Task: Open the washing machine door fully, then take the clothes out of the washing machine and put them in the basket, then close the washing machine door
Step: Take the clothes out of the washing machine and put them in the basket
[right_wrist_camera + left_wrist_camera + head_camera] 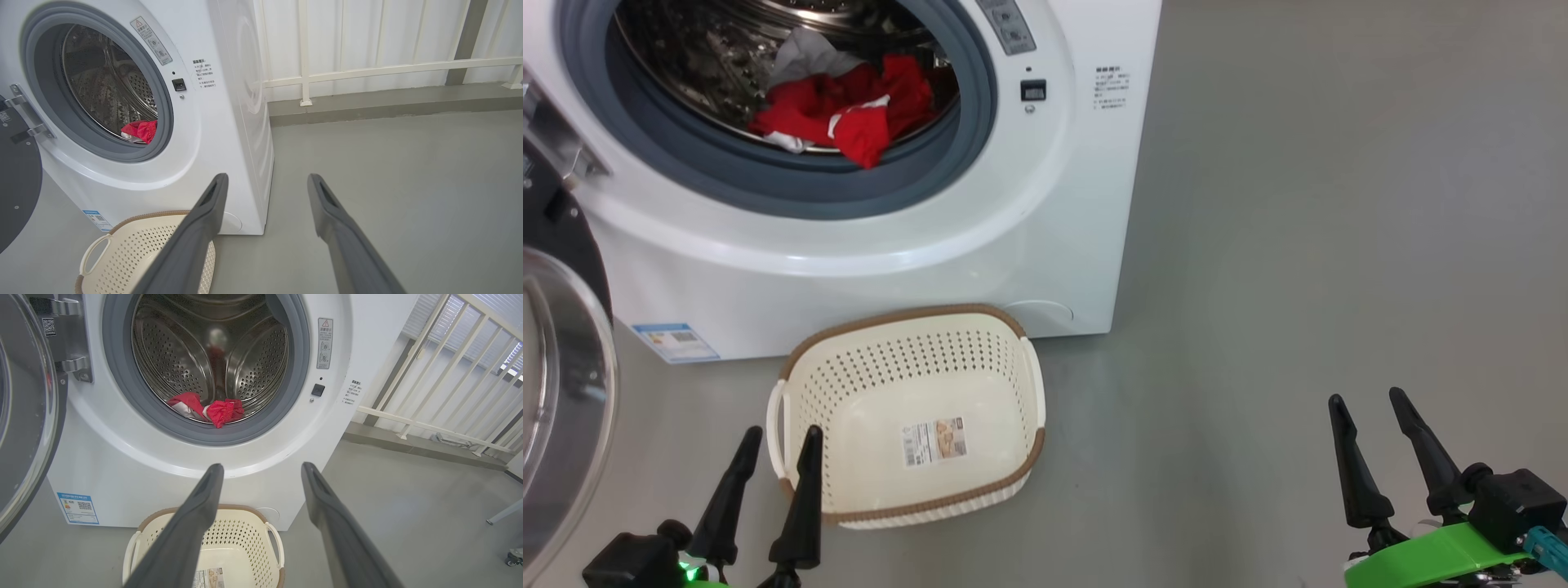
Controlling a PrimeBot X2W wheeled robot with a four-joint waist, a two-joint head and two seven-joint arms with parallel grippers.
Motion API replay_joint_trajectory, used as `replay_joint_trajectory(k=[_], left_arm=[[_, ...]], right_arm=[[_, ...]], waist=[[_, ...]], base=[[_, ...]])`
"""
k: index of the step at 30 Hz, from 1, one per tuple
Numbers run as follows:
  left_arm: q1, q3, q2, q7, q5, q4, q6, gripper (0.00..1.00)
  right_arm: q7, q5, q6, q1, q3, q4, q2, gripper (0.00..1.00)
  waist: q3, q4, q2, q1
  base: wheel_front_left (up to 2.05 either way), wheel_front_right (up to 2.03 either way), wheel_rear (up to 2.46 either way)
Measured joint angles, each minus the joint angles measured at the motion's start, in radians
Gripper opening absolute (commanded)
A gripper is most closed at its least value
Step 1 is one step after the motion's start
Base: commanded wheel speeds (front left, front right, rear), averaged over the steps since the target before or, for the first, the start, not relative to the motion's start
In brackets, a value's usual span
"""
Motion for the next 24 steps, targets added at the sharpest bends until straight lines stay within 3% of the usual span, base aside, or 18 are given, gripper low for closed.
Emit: replay_joint_trajectory(k=[13, 24], left_arm=[[-0.005, 0.012, 0.007, 0.000, 0.002, 0.006, 0.000, 1.00], [-0.006, 0.014, 0.006, 0.000, 0.008, 0.007, 0.000, 1.00]], right_arm=[[0.000, 0.000, 0.000, -0.002, 0.002, 0.000, 0.001, 1.00], [0.000, 0.000, 0.000, -0.003, 0.006, 0.000, 0.002, 1.00]], waist=[[0.008, 0.006, 0.0000, 0.0000], [0.011, 0.007, 0.0000, 0.0000]], base=[[1.57, -1.60, 0.04], [0.42, -0.42, 0.00]])
